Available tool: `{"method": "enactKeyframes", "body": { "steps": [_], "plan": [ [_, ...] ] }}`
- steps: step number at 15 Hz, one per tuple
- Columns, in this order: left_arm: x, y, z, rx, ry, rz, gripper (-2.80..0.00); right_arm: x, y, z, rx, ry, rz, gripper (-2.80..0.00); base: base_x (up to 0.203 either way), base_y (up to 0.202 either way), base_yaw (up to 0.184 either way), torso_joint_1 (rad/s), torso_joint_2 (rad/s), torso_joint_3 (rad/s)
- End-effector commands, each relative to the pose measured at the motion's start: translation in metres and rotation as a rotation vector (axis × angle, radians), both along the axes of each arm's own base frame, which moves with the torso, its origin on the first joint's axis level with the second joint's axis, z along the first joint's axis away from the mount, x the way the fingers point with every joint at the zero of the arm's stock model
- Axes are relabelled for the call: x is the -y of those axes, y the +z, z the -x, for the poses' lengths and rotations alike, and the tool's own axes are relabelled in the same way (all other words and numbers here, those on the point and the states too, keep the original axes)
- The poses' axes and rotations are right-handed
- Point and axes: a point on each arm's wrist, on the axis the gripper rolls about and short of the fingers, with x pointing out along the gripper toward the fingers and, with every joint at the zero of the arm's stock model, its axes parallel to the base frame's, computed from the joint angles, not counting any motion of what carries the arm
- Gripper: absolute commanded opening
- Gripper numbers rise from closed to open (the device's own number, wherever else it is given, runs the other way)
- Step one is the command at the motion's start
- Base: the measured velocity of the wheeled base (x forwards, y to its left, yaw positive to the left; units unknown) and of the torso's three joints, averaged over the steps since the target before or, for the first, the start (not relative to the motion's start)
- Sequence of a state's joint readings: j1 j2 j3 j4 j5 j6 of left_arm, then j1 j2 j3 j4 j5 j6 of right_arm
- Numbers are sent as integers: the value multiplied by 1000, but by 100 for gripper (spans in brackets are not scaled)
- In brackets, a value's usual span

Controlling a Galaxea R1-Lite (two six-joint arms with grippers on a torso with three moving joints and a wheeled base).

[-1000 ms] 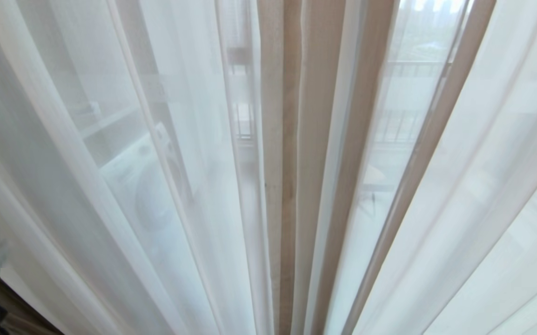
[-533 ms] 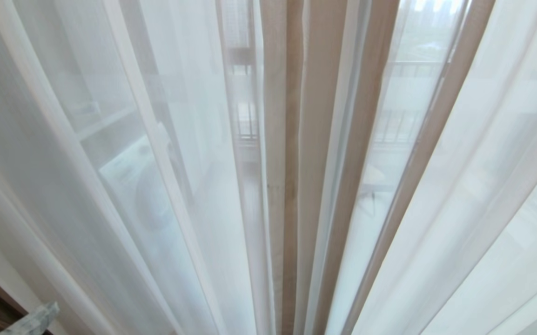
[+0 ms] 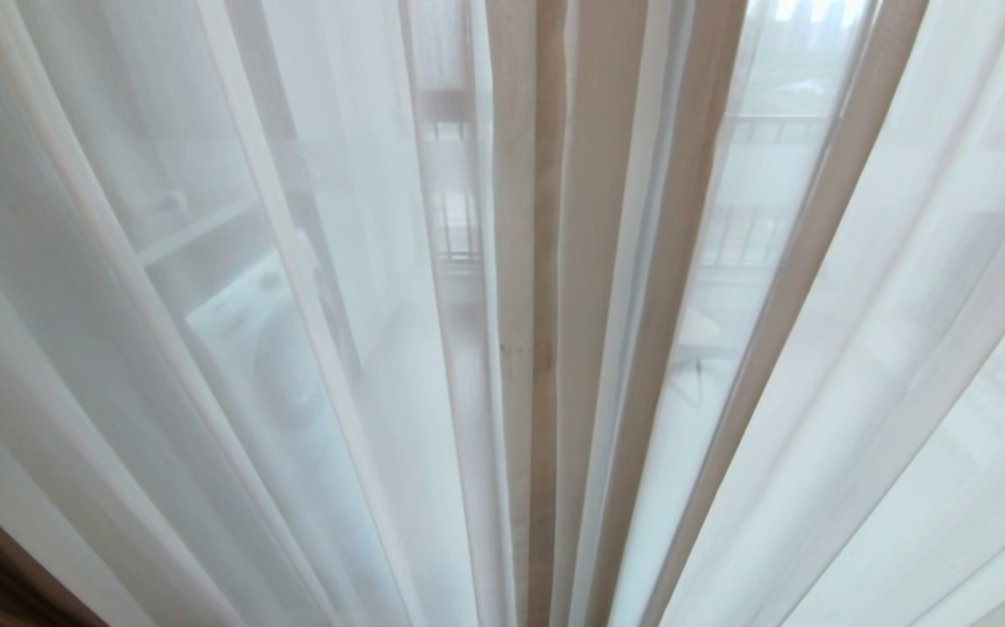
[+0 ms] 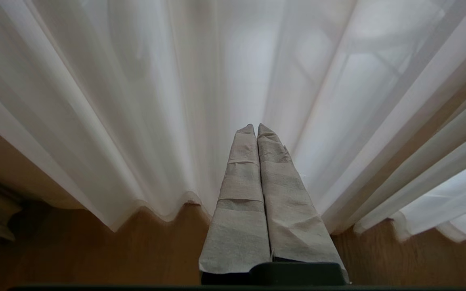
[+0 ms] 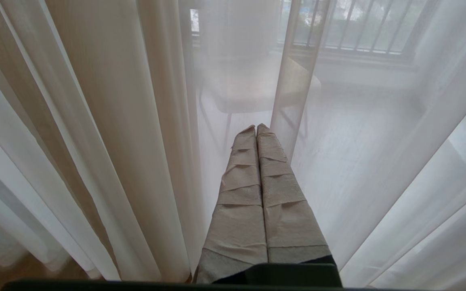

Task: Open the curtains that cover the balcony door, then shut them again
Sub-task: Pull the outer curtains open on both sides, then pull the inner curtains open on both sides

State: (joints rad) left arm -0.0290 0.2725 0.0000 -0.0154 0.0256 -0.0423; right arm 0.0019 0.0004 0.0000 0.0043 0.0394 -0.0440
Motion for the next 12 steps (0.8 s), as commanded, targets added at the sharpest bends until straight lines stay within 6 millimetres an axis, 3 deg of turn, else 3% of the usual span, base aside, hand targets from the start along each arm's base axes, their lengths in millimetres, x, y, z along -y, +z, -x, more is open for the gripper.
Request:
{"method": "enactKeyframes", "body": {
  "steps": [1,4,12],
  "plan": [
    [0,-2,13,145,34,1,-280,0,0,0,0,1,0,-280,0,0,0,0,0,0],
    [0,-5,22,259,29,4,-280,0,0,0,0,2,1,-280,0,0,0,0,0,0],
    [0,-5,21,257,28,4,-280,0,0,0,0,2,1,-280,0,0,0,0,0,0]
  ]
}}
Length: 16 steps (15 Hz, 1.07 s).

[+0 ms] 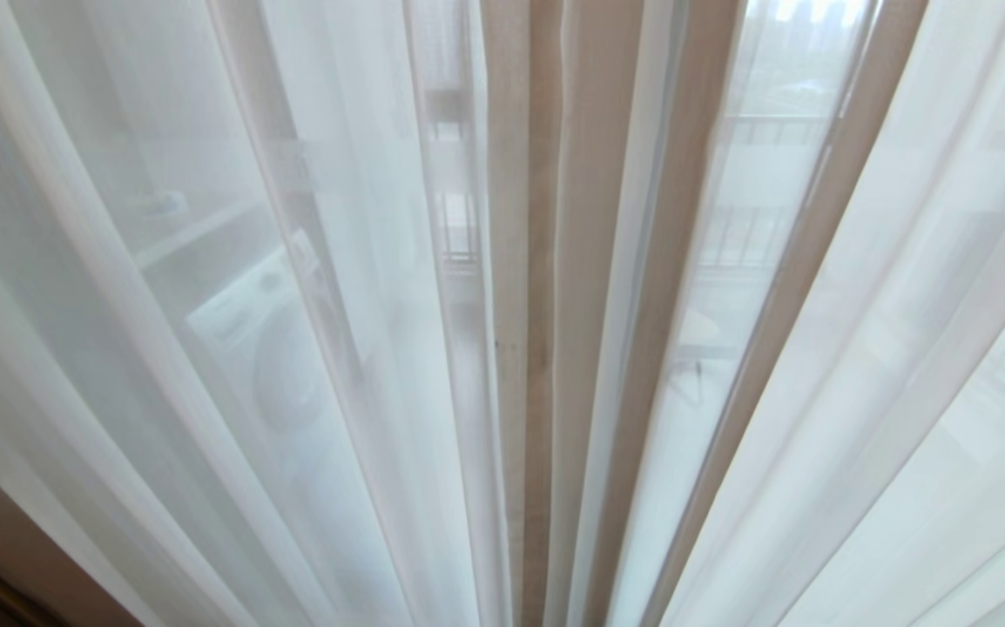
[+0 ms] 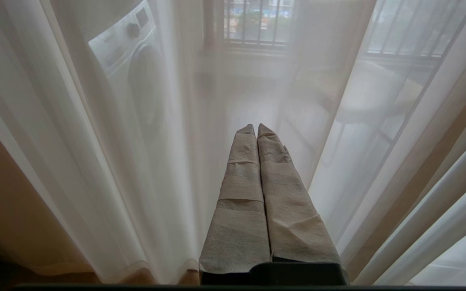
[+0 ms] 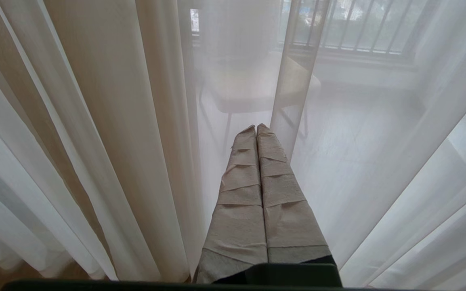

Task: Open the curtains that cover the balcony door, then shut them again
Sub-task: Pull the inner curtains open on both sides

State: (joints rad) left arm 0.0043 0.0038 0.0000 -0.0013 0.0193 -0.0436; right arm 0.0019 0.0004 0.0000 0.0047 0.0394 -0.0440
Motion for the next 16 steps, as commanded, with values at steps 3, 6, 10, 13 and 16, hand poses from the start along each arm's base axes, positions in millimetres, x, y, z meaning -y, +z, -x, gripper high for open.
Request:
{"method": "enactKeyframes", "body": {
  "steps": [3,6,10,13,16],
  "plan": [
    [0,0,0,1,1,-1,-280,0,0,0,1,0,0,-280,0,0,0,0,0,0],
    [0,0,0,1,1,-2,-280,0,0,0,1,0,0,-280,0,0,0,0,0,0],
    [0,0,0,-1,-2,-10,-280,0,0,0,1,2,0,-280,0,0,0,0,0,0],
    [0,0,0,-1,-4,-10,-280,0,0,0,1,1,0,-280,0,0,0,0,0,0],
    [0,0,0,-1,-5,-22,-280,0,0,0,1,0,0,-280,0,0,0,0,0,0]
  ]
}}
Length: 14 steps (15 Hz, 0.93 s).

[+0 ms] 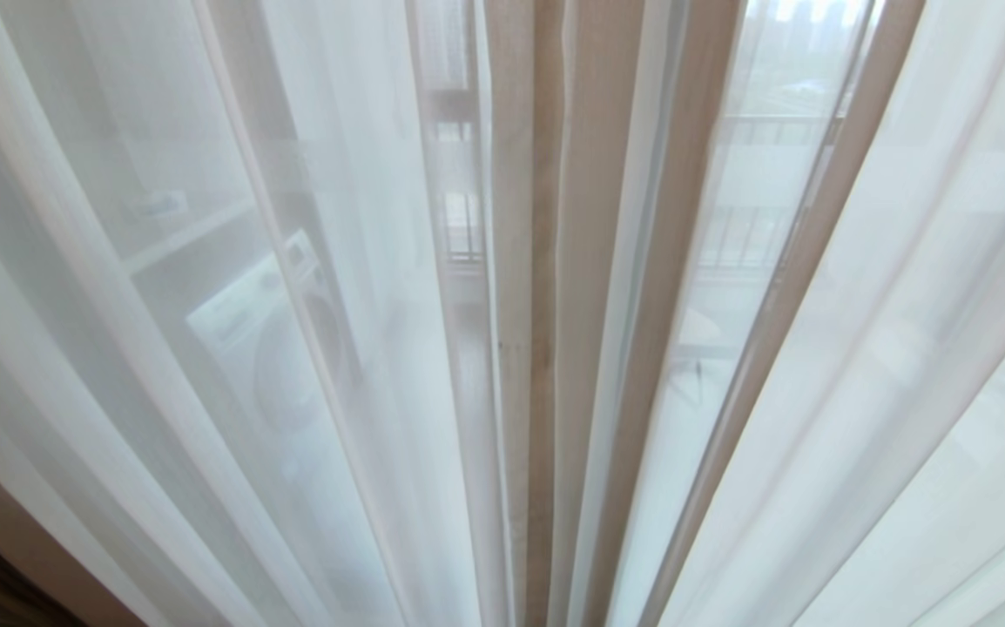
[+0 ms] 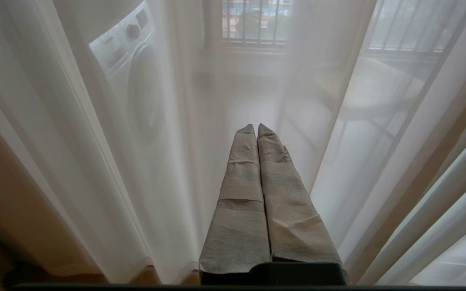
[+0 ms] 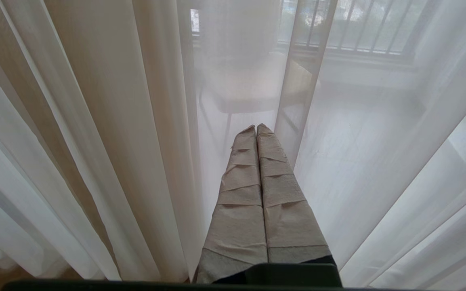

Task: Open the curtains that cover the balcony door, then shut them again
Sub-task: Pull the inner curtains open on both sides

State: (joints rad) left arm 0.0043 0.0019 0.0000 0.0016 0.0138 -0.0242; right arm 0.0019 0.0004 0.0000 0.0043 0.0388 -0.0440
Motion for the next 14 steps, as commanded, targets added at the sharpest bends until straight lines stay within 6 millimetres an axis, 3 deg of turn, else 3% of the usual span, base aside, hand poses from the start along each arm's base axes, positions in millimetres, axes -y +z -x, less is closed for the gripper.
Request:
{"method": "enactKeyframes", "body": {
  "steps": [1,14],
  "plan": [
    [0,0,0,0,-3,-19,-280,0,0,0,0,2,0,-280,0,0,0,0,0,0],
    [0,0,0,2,0,-7,-280,0,0,0,0,1,0,-280,0,0,0,0,0,0]
  ]
}}
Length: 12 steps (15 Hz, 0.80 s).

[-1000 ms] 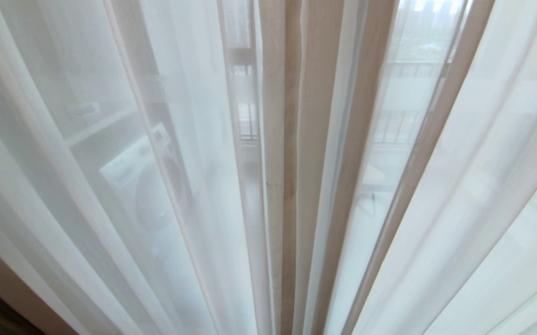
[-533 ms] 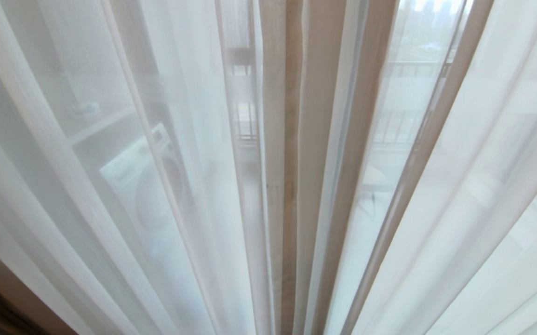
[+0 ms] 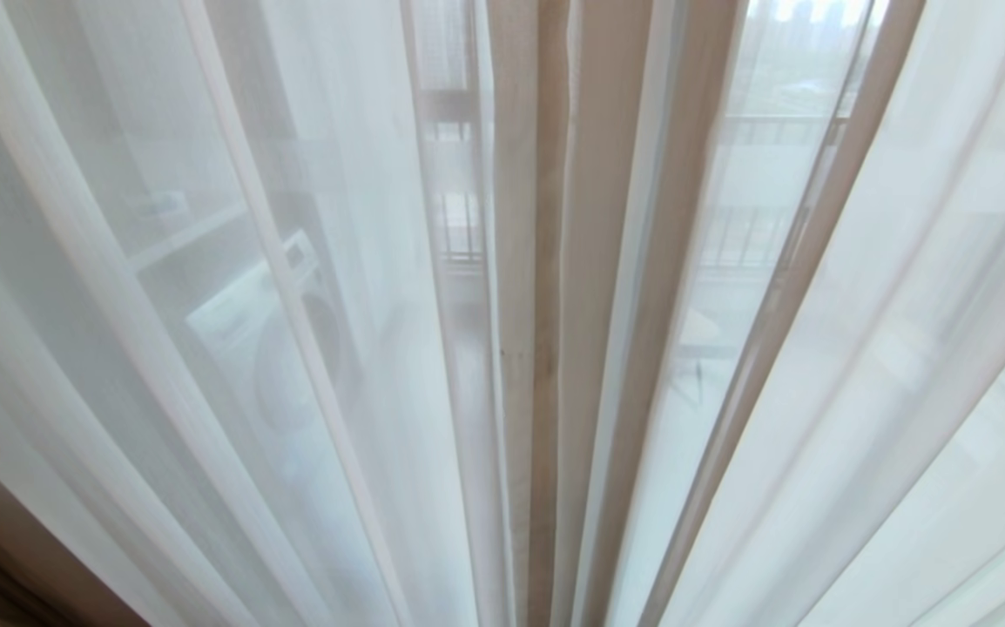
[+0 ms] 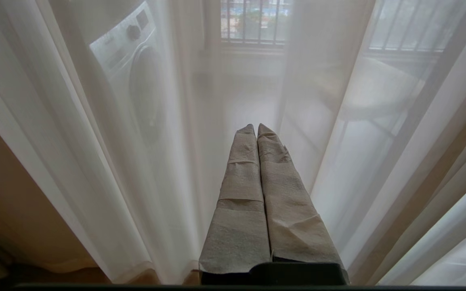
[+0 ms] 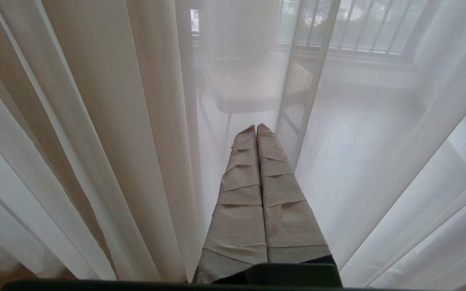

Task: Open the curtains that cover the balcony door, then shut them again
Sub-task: Pull the inner curtains open on both sides

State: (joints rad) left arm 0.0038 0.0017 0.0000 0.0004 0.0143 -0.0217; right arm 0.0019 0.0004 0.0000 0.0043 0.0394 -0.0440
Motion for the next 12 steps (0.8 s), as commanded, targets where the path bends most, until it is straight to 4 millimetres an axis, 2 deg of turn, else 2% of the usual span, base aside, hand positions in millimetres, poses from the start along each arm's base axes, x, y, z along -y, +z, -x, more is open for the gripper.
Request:
{"method": "enactKeyframes", "body": {
  "steps": [1,8,12],
  "plan": [
    [0,0,0,0,0,-8,-280,0,0,0,0,1,0,-280,0,0,0,0,0,0],
    [0,20,5,119,10,-36,-280,0,0,0,0,1,0,-280,0,0,0,0,0,0],
    [1,48,3,113,-21,-36,-280,0,0,0,0,2,0,-280,0,0,0,0,0,0]
  ]
}}
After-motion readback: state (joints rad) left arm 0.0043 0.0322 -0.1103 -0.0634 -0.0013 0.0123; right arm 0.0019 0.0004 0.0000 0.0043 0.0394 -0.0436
